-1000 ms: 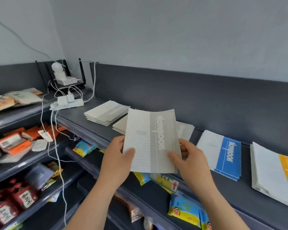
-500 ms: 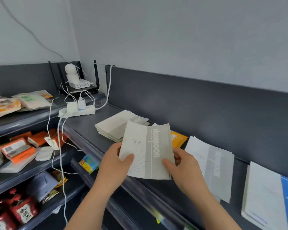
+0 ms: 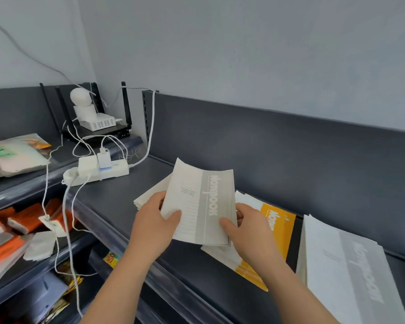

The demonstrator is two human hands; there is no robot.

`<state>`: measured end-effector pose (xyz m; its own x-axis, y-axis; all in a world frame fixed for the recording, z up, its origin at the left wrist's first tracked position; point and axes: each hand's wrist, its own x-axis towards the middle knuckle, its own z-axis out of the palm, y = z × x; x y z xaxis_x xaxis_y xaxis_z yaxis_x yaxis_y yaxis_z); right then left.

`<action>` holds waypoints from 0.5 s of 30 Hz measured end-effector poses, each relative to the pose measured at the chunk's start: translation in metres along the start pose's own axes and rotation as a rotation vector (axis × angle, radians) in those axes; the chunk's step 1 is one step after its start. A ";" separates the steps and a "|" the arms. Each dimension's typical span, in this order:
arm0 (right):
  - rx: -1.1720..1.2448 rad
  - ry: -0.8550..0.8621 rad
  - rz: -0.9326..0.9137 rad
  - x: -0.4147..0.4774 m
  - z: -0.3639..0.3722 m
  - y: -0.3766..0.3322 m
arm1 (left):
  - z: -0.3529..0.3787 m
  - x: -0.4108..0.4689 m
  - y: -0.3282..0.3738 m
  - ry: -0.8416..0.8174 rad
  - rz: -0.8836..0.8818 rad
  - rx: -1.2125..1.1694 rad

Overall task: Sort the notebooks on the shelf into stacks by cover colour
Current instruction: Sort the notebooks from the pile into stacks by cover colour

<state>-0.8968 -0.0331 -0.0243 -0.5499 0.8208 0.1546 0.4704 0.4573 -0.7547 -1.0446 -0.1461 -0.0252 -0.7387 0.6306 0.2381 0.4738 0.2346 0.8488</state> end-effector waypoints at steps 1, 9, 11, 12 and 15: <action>-0.012 0.005 0.015 0.005 0.007 -0.004 | -0.004 0.010 -0.005 -0.020 0.012 0.005; -0.180 0.030 0.127 0.037 0.060 -0.030 | -0.028 0.080 -0.042 -0.147 0.068 0.112; -0.274 0.026 0.149 0.041 0.067 -0.036 | -0.029 0.091 -0.049 -0.181 0.085 0.161; -0.328 0.016 0.154 0.042 0.070 -0.038 | -0.029 0.096 -0.053 -0.199 0.090 0.171; -0.485 -0.016 0.159 0.043 0.079 -0.044 | -0.029 0.104 -0.066 -0.223 0.112 0.201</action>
<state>-0.9956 -0.0449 -0.0348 -0.4542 0.8895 0.0496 0.8133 0.4367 -0.3845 -1.1670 -0.1172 -0.0430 -0.5643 0.8019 0.1966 0.6477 0.2824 0.7076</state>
